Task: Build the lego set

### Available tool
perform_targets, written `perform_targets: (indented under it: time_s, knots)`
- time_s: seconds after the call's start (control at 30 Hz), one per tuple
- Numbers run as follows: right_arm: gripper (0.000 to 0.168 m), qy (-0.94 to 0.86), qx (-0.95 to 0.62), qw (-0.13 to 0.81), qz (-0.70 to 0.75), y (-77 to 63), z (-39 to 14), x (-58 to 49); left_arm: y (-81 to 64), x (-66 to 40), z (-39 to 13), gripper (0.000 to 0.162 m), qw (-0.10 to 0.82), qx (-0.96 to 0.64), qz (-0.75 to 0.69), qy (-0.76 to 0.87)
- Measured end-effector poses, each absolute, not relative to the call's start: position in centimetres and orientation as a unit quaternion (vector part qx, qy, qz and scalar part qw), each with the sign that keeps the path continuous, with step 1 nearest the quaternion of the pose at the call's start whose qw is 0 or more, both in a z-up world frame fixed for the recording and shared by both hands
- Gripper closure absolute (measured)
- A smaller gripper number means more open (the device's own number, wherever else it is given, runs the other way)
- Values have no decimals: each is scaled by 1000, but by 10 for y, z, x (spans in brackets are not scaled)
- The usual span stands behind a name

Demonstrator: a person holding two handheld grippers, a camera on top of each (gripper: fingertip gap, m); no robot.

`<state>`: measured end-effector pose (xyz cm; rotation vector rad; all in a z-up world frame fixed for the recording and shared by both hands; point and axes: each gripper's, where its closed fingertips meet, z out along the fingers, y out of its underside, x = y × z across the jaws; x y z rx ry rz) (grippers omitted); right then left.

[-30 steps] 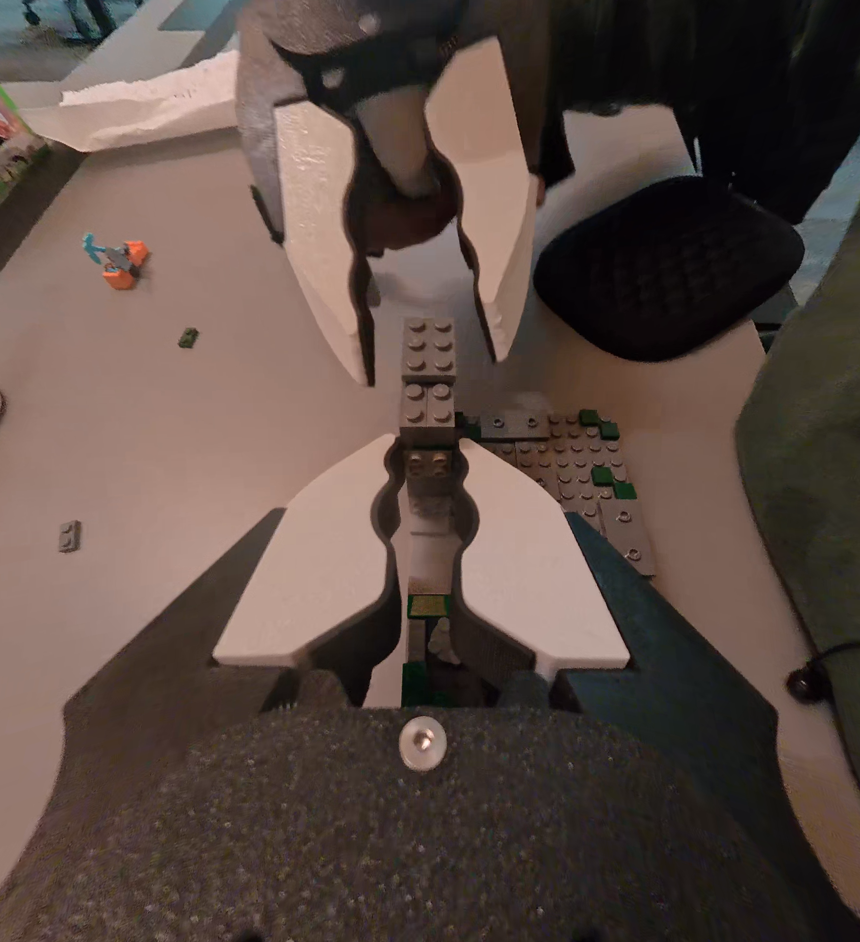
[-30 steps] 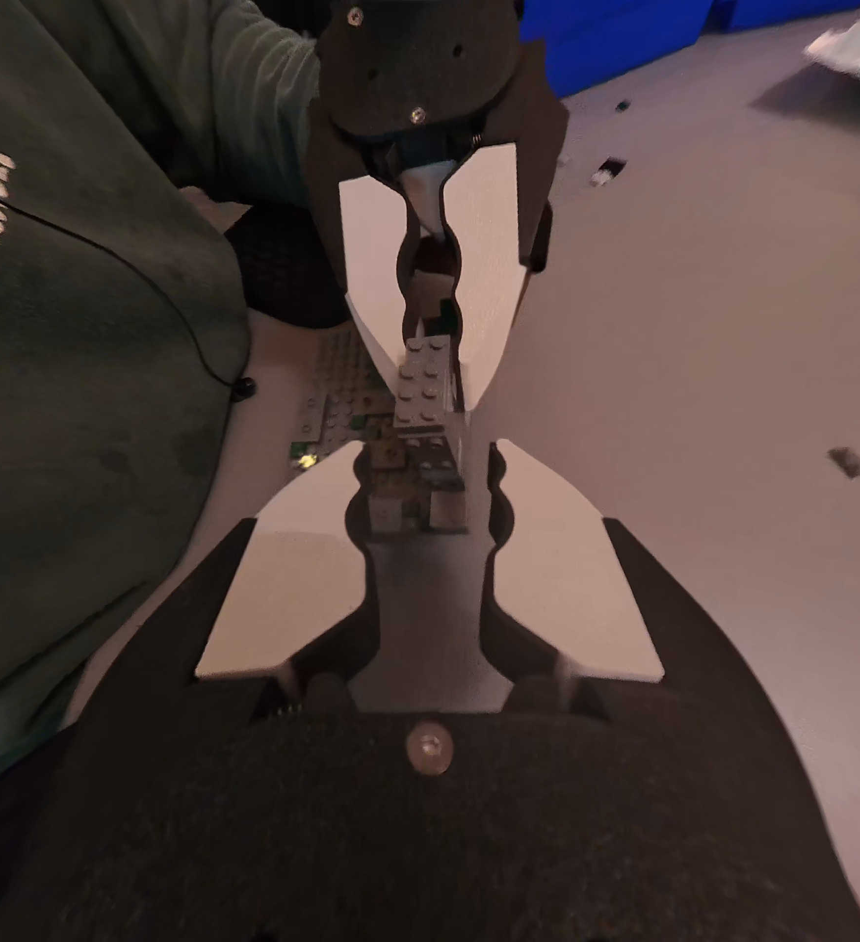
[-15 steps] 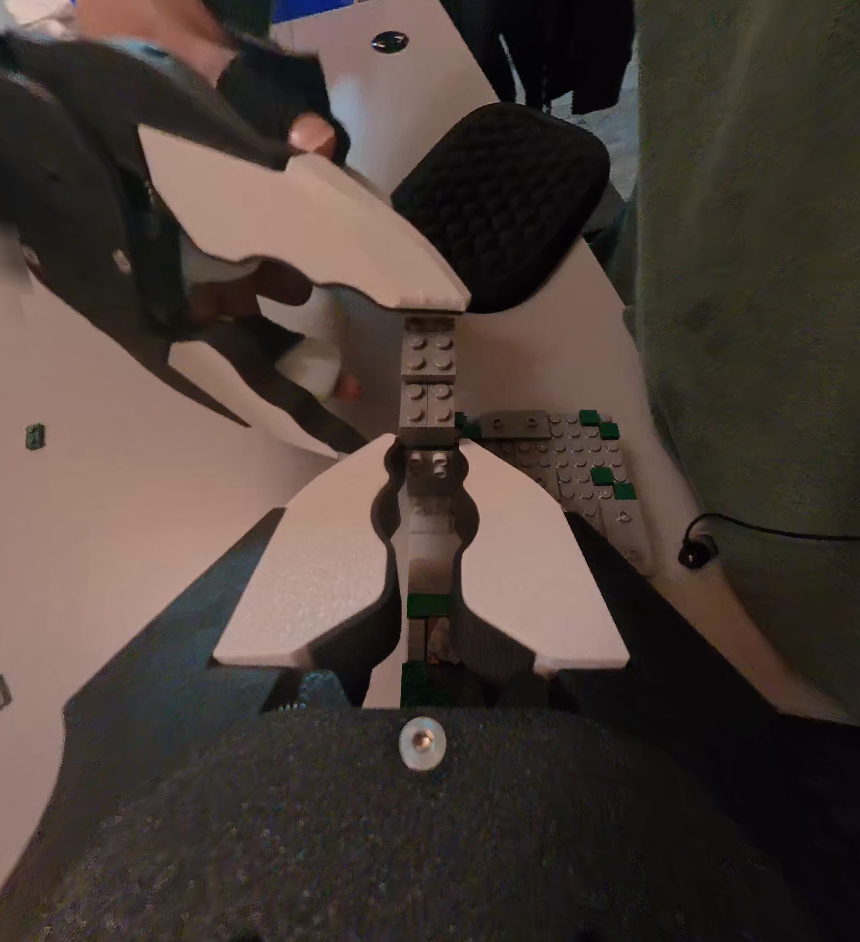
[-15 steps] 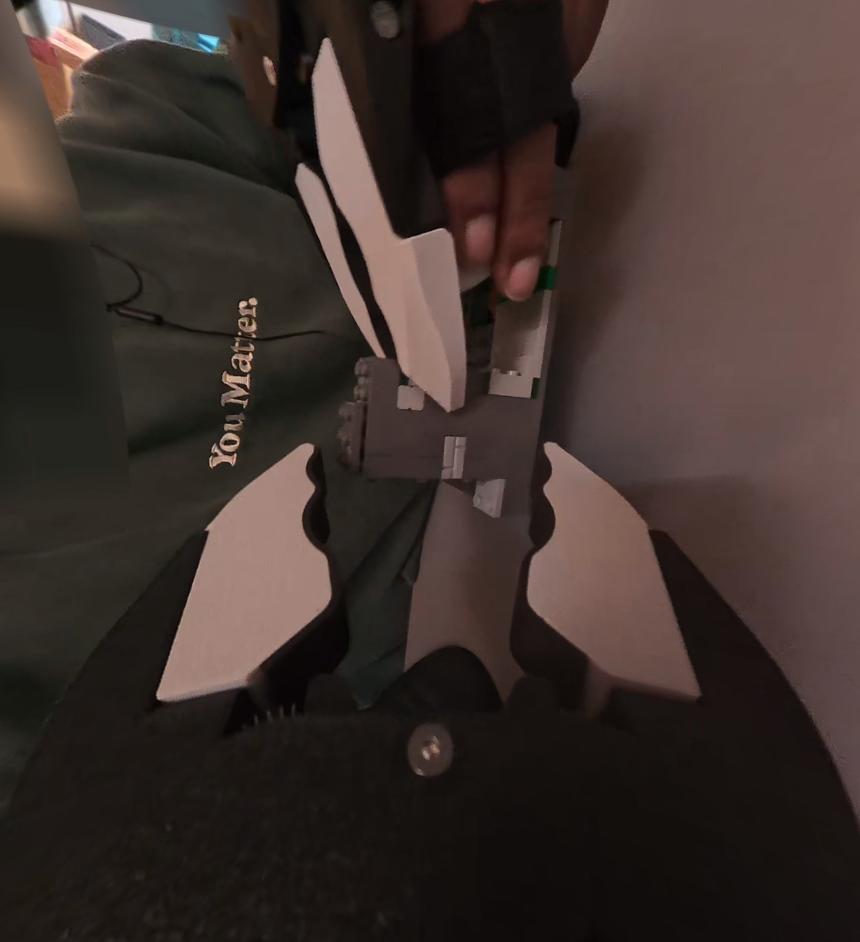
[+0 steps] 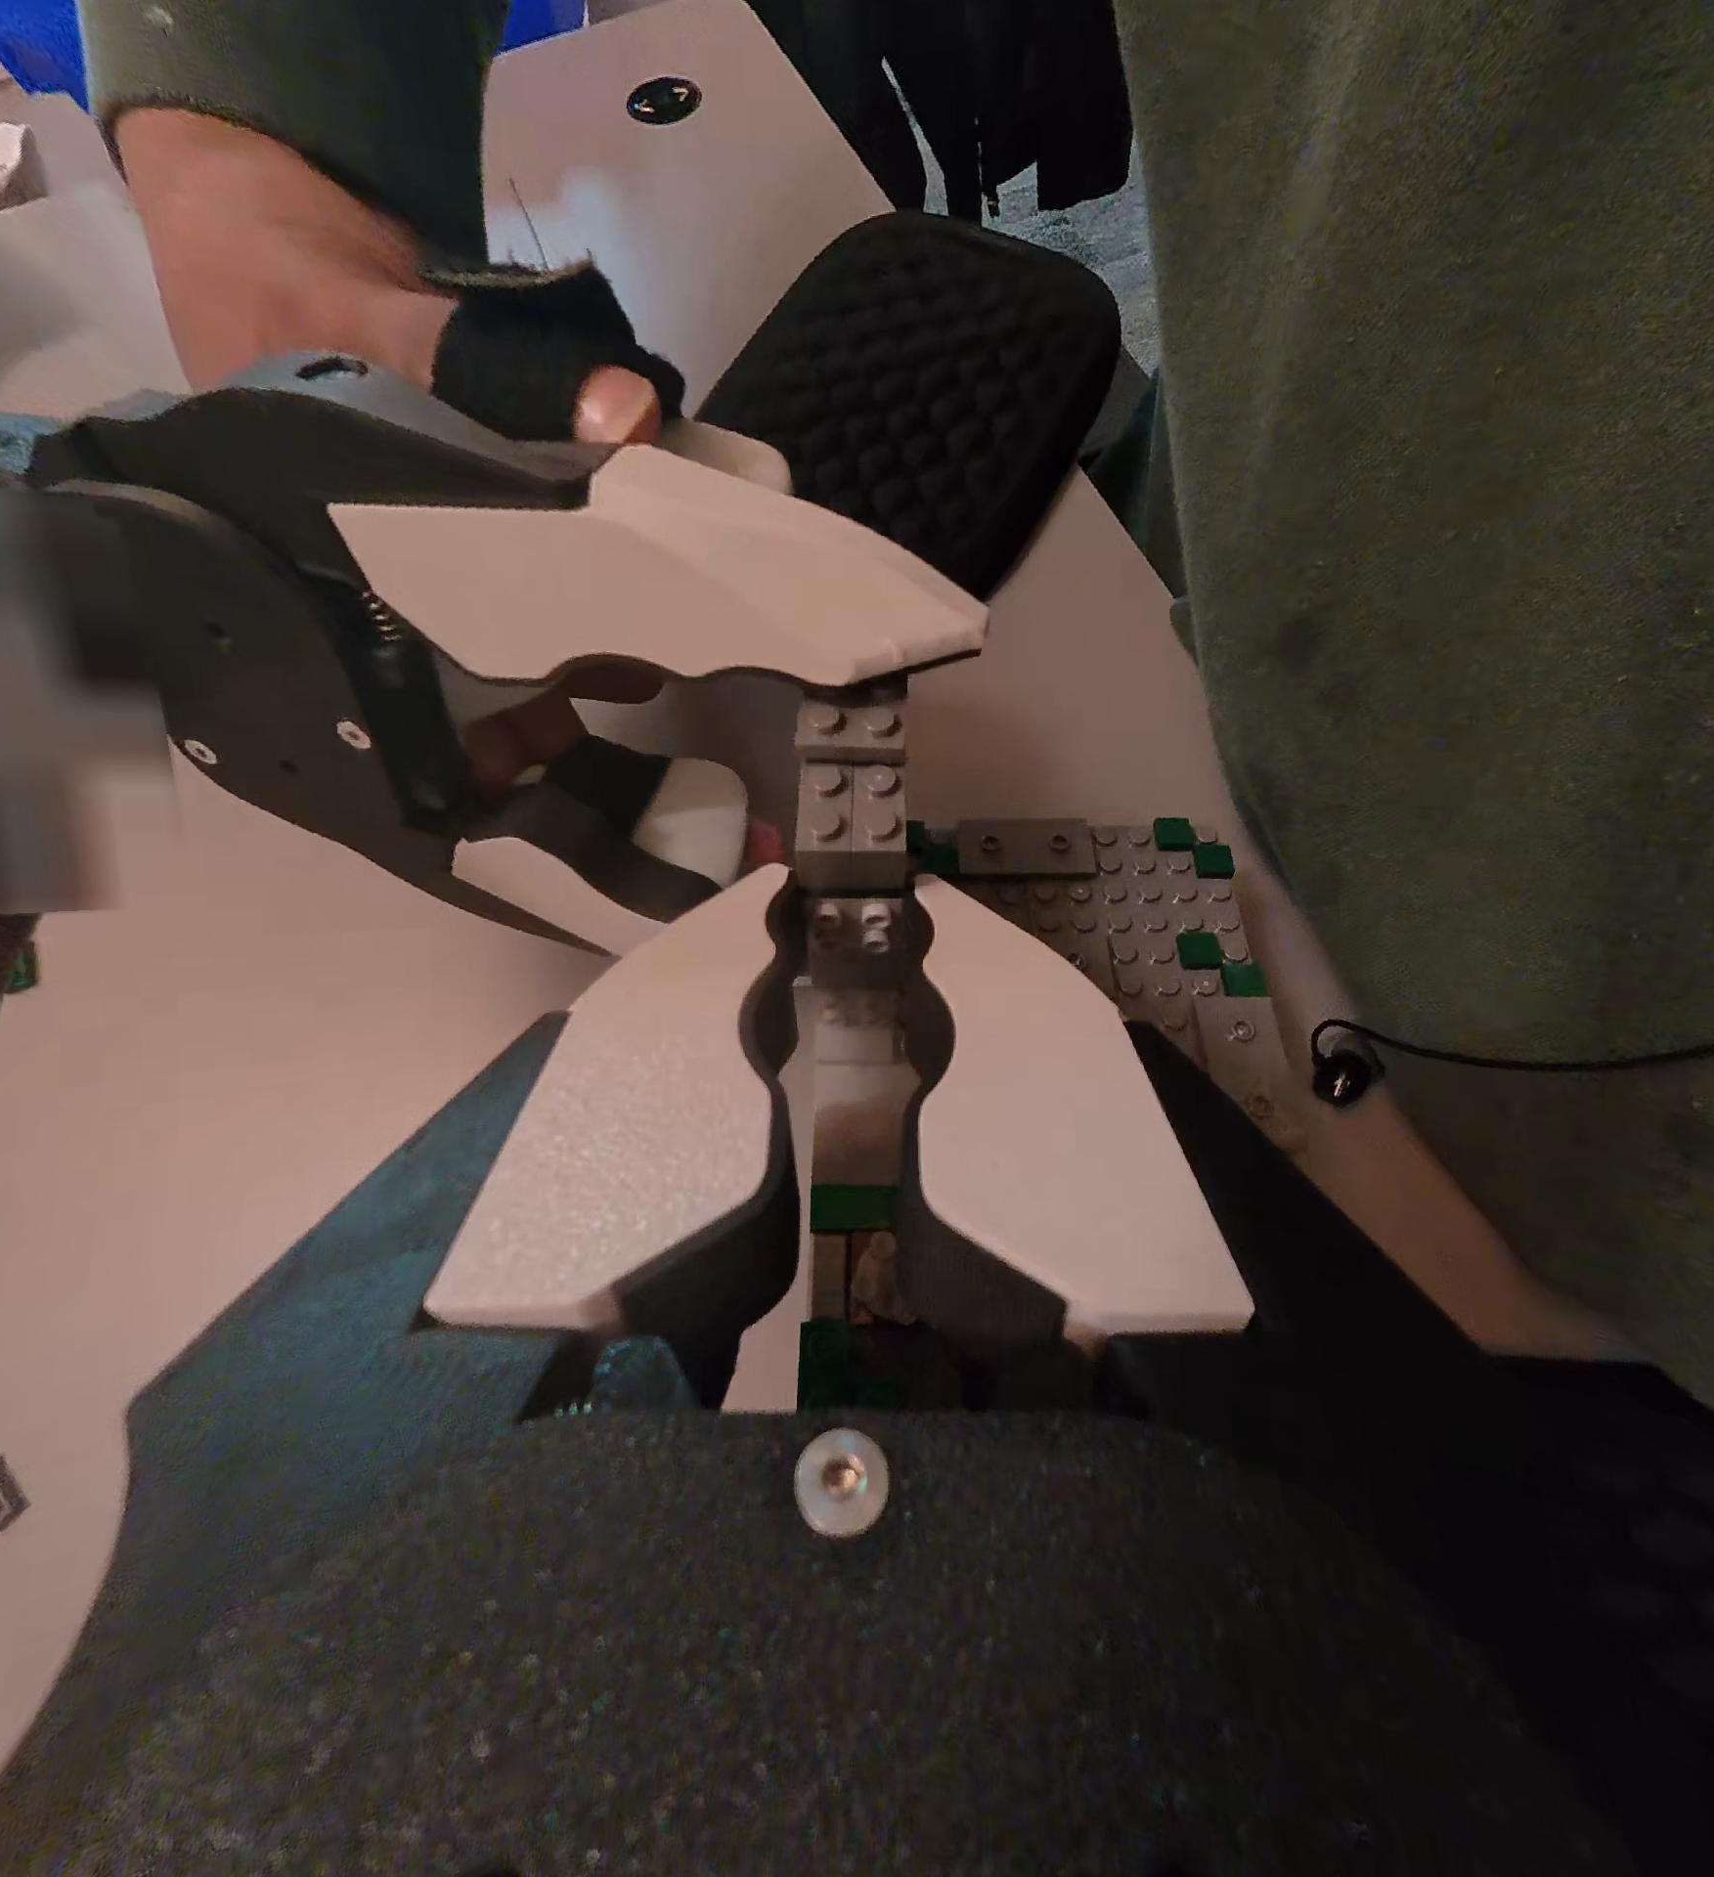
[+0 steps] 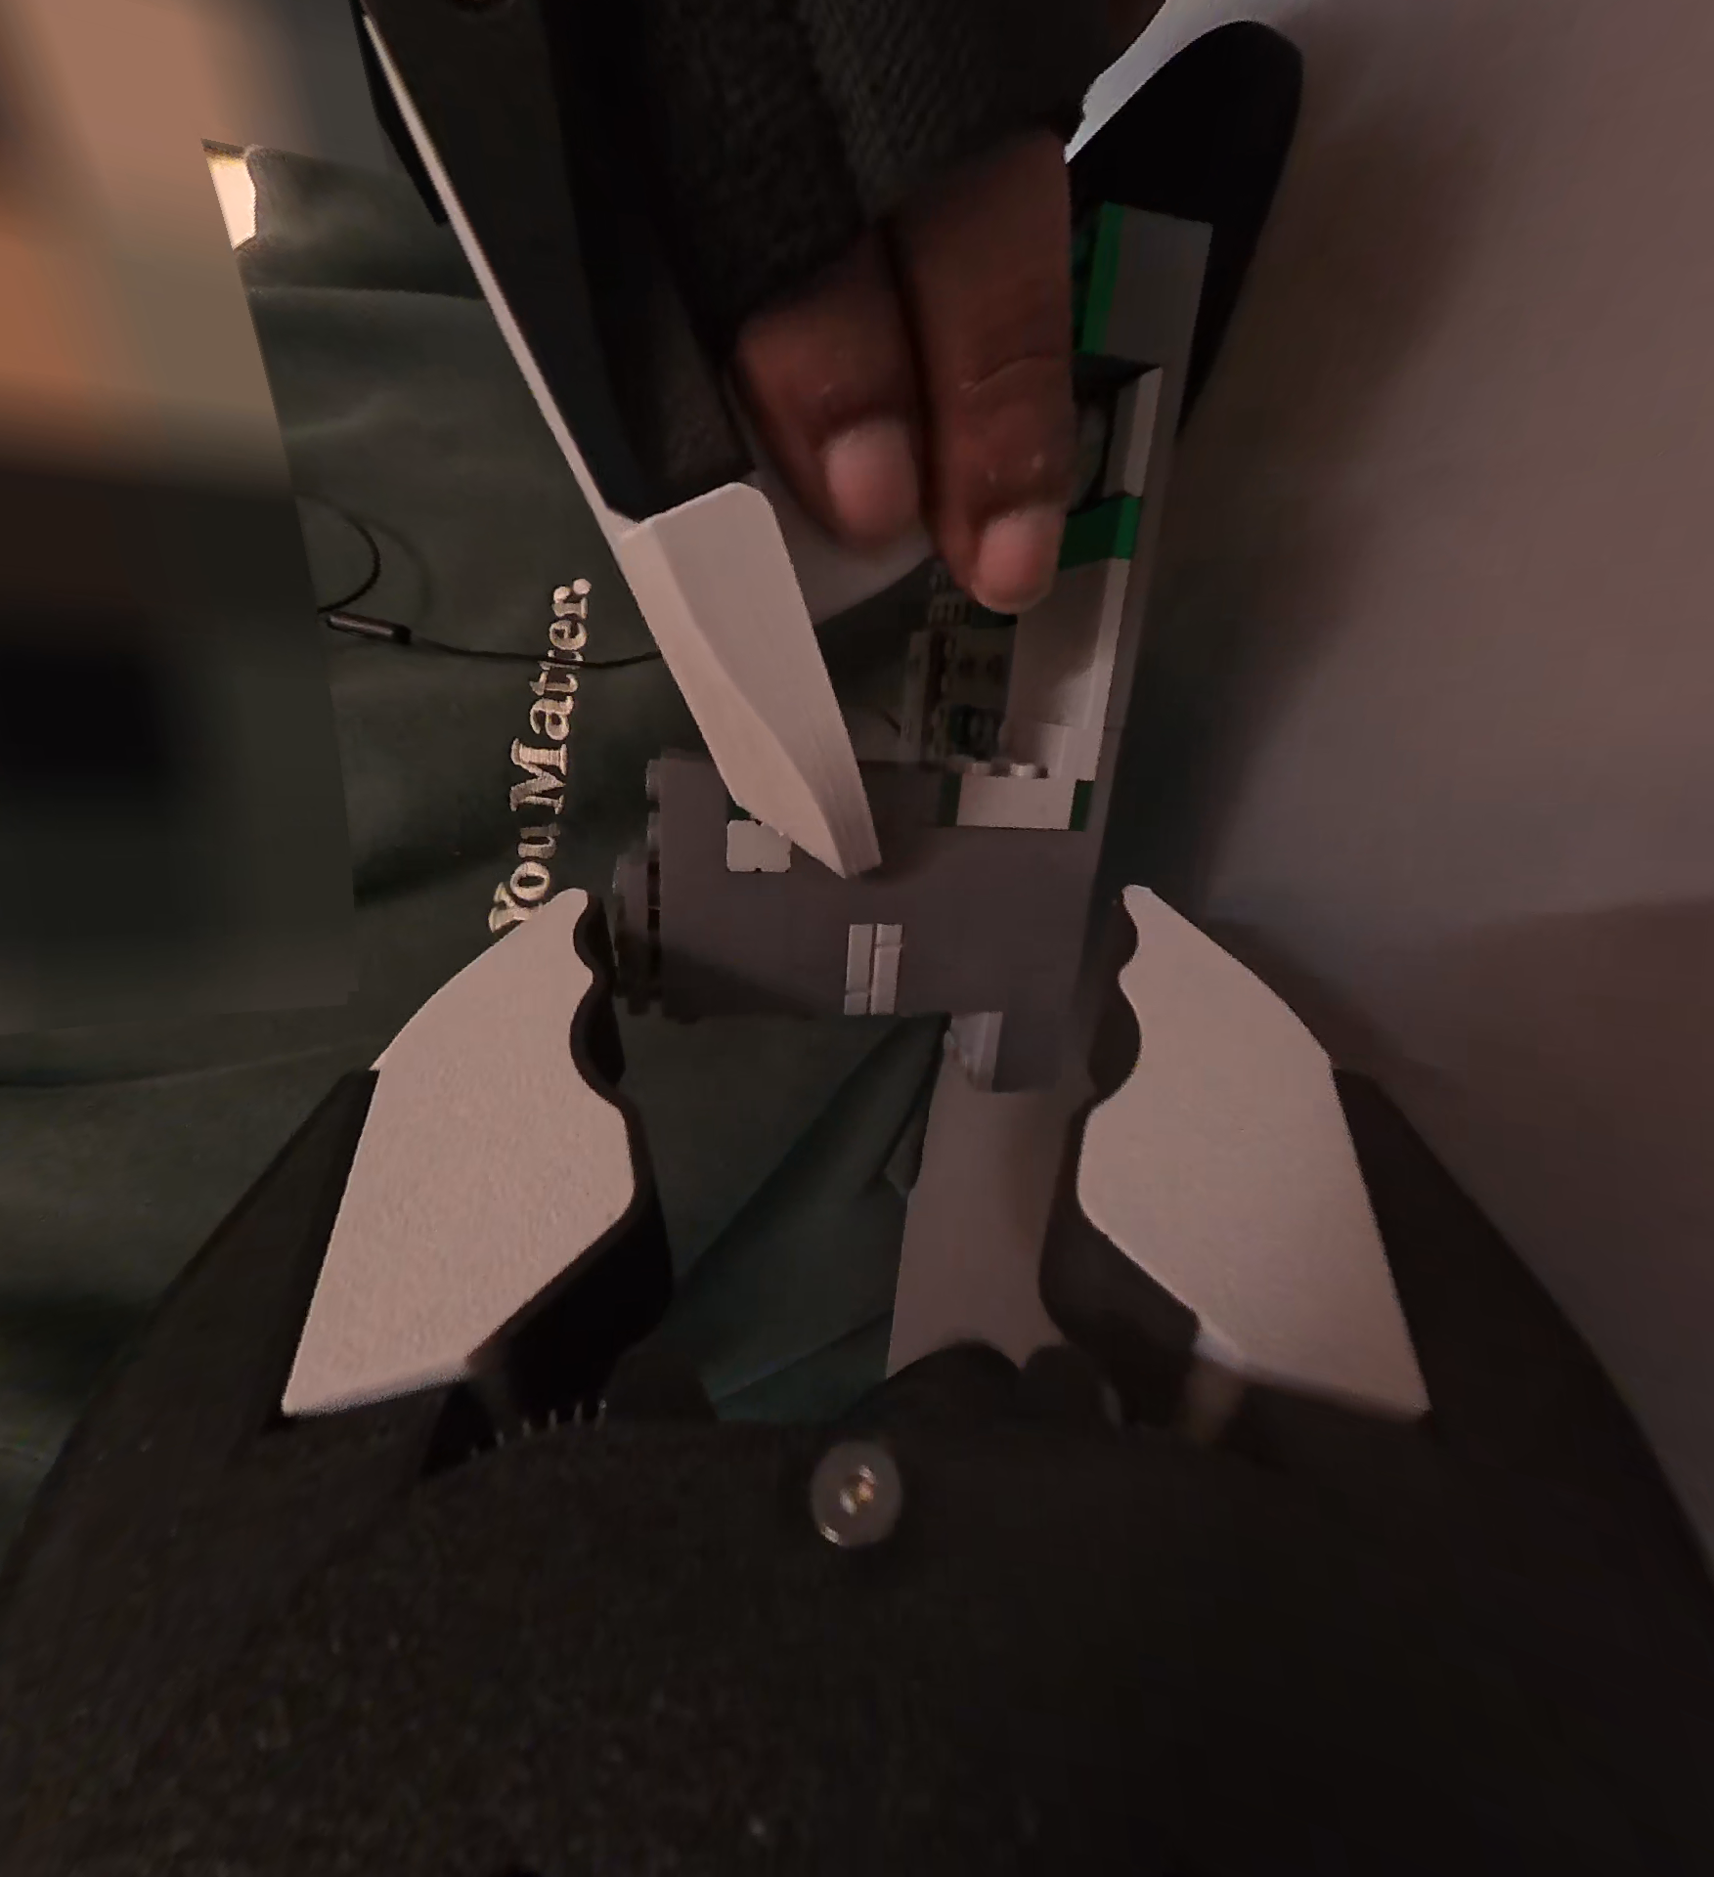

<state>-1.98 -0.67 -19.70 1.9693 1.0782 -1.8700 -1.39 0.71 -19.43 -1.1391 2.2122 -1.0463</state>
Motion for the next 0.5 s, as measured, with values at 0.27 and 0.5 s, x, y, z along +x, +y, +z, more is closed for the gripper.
perform_targets:
  time_s: [0.27, 0.5]
  knots:
    - [79, 360, 651, 117, -658, -16, -192, -21, -2, -13, -190, 145, 217, -406, -406, 789]
    - [79, 380, 641, 138, -653, -30, -190, -23, -16, -16, -185, 145, 186, -380, -445, 789]
